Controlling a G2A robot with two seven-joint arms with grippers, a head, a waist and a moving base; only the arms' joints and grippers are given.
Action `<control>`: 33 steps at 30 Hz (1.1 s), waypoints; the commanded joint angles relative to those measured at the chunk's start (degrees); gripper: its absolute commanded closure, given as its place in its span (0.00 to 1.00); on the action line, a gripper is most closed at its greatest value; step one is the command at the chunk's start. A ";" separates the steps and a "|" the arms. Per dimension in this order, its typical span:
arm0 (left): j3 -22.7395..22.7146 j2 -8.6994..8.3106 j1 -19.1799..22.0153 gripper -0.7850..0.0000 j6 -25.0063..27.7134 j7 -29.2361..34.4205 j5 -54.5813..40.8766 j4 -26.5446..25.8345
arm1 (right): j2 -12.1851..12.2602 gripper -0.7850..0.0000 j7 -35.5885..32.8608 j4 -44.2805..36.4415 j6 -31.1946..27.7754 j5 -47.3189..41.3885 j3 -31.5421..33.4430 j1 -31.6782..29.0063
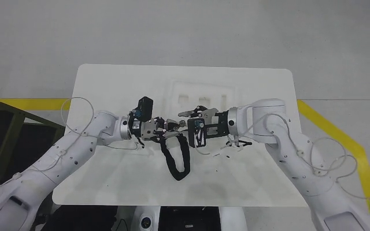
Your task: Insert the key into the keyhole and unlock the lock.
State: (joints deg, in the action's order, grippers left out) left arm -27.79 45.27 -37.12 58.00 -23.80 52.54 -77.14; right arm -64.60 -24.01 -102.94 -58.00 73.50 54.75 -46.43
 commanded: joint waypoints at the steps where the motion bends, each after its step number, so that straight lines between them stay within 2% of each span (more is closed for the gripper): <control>1: 0.59 -0.19 0.38 1.00 0.00 -0.33 -0.09 0.09 | 0.09 0.62 0.39 -0.07 0.00 0.02 -0.37 0.22; 5: 1.65 -0.51 1.10 1.00 0.00 -1.15 -0.07 0.18 | 0.32 0.67 0.95 0.12 0.00 -0.15 -1.16 0.72; 6: 1.88 -0.58 1.24 1.00 0.00 -1.41 -0.06 0.21 | 0.36 0.72 1.00 0.31 0.00 -0.25 -1.25 0.81; 13: 3.32 -0.86 2.11 1.00 0.00 -2.96 0.36 0.29 | 0.24 0.89 1.24 1.33 1.25 -2.06 -1.75 0.96; 21: 4.33 -1.03 3.01 1.00 0.00 -4.55 0.96 0.61 | -0.07 1.00 -0.65 2.05 2.45 -6.22 -3.14 1.43; 29: 4.92 -1.14 3.52 1.00 0.00 -5.69 1.66 0.96 | -0.42 1.00 -6.80 1.99 5.56 -12.34 -4.87 2.42; 33: 5.11 -1.21 3.70 1.00 0.00 -6.04 1.88 1.19 | -0.43 1.00 -12.26 1.48 7.82 -15.41 -5.46 2.94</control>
State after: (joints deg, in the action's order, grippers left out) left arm -22.70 44.07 -33.48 58.00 -29.76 54.34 -75.98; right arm -65.03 -34.61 -101.29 -50.73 58.96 49.43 -43.62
